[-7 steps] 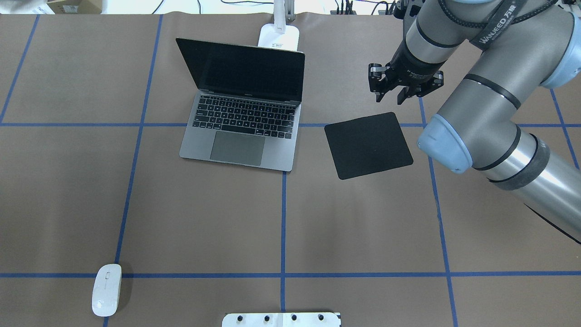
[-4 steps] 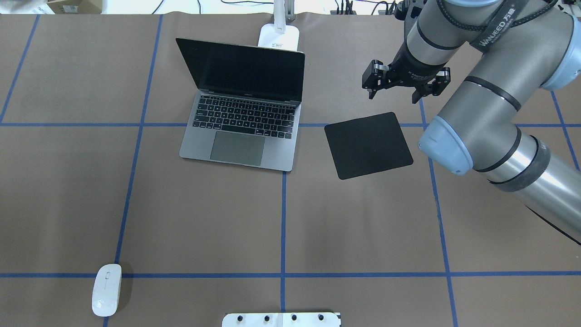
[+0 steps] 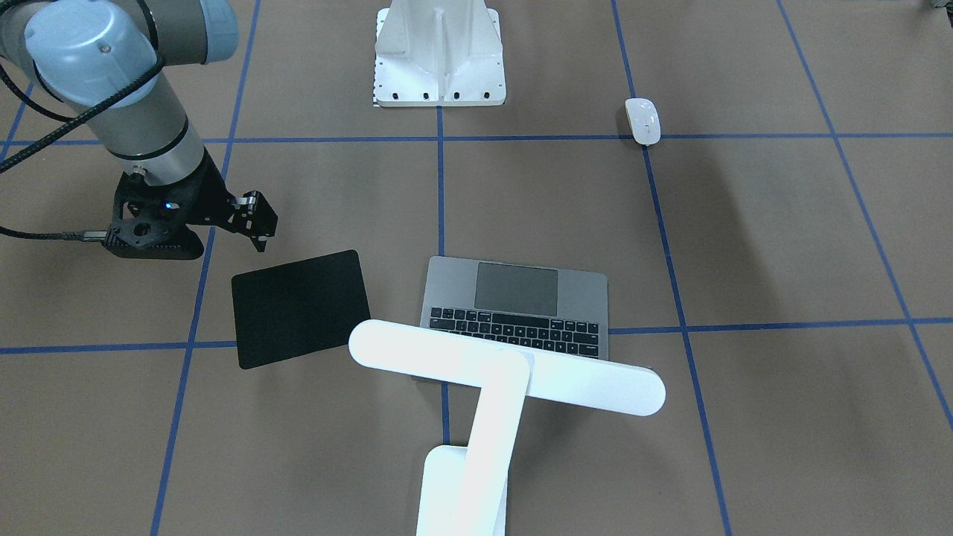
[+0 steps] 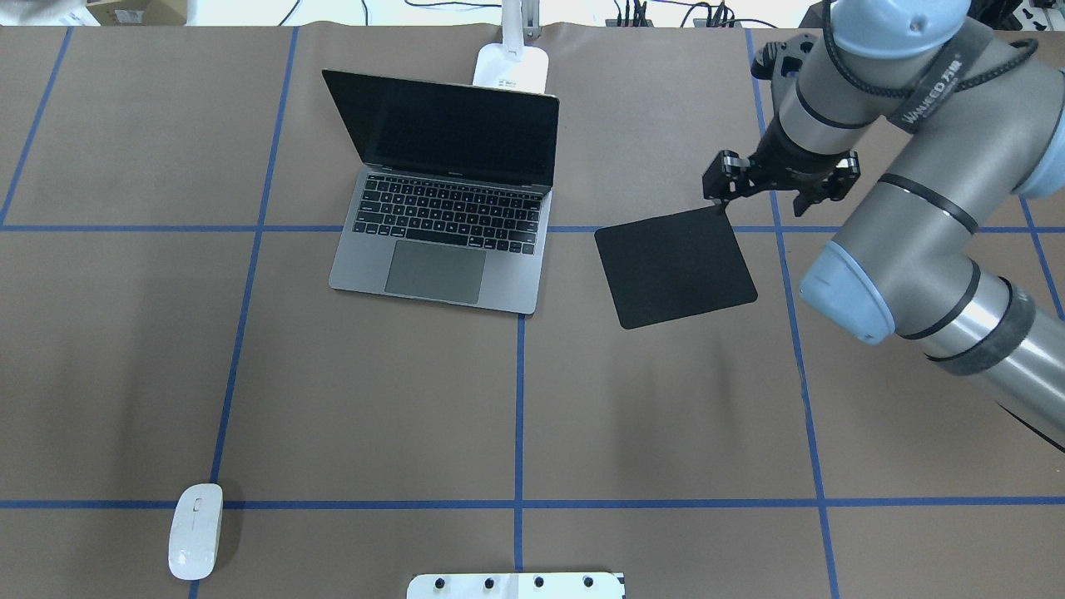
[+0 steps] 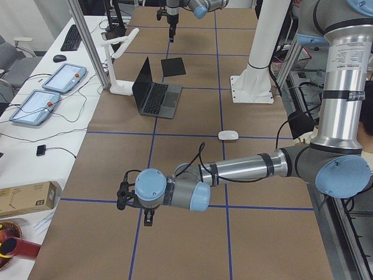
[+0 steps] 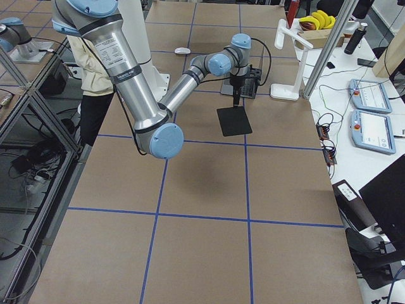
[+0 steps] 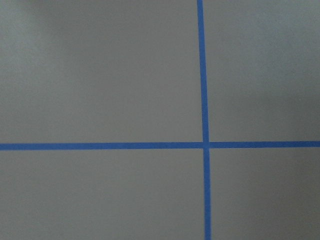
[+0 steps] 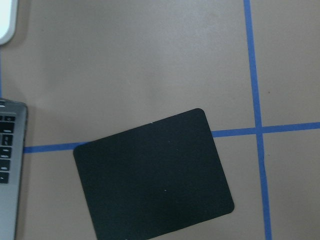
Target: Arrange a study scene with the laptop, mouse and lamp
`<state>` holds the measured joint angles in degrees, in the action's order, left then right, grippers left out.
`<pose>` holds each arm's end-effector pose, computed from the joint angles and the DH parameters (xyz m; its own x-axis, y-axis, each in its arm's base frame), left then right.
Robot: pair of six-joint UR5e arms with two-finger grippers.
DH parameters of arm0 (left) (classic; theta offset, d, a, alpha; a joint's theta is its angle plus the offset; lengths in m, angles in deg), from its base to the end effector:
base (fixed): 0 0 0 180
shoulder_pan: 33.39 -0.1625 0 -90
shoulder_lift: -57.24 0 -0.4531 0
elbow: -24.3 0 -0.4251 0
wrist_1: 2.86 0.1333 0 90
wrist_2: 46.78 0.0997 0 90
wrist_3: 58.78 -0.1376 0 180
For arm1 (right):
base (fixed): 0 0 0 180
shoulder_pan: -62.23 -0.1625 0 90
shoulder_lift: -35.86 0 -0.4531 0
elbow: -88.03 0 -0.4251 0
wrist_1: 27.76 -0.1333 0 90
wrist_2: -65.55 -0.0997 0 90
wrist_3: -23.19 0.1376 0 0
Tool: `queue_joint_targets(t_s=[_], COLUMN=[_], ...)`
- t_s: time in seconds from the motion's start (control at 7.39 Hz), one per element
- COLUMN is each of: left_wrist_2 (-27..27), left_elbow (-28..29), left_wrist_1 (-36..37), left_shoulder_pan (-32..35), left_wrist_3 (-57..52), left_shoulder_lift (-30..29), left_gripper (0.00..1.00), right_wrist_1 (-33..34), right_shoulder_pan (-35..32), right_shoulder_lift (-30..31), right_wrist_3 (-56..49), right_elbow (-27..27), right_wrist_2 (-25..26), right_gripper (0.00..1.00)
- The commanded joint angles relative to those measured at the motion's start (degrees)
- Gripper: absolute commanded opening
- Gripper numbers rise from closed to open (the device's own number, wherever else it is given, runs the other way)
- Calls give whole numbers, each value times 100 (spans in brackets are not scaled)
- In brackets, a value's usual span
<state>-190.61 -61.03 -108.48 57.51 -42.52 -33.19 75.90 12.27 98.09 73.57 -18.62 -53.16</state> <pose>-0.0307 -0.5407 0.7070 0.5646 -0.1305 -0.8150 0.1807 0.9830 -0.0322 -0.3745 -0.5502 0.3186 0.7532 0.0270 0.6572 -0.0430 0.9990 0.0082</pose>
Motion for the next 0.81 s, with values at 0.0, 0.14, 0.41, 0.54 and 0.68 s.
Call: queue_joint_targets(t_s=[0.0,0.14,0.41,0.54,0.68], left_wrist_2=[-5,48,127,223,546], left_elbow=[-1516,-1975,-2417,-2706,-3040], left_wrist_1=[532,542,516,490,481], left_shoulder_pan=[-825,-1359,-1986,-2485,-3186], left_wrist_3=[1759,2166,3307,3931,4938], left_shoulder_lift=[419,552,677,668,590], left_gripper=[100,100,100,100,100], right_wrist_1=[5,5,14,-4,-12], right_shoulder_pan=[-57,-57,-223,-285,-303], right_shoulder_lift=[456,692,1061,1281,1440], right_wrist_3=[-684,-1219,-2002,-2398,-2637], right_elbow=[-4,4,31,40,40], right_wrist_2=[7,7,-63,-72,-72], right_gripper=[100,100,100,100,100])
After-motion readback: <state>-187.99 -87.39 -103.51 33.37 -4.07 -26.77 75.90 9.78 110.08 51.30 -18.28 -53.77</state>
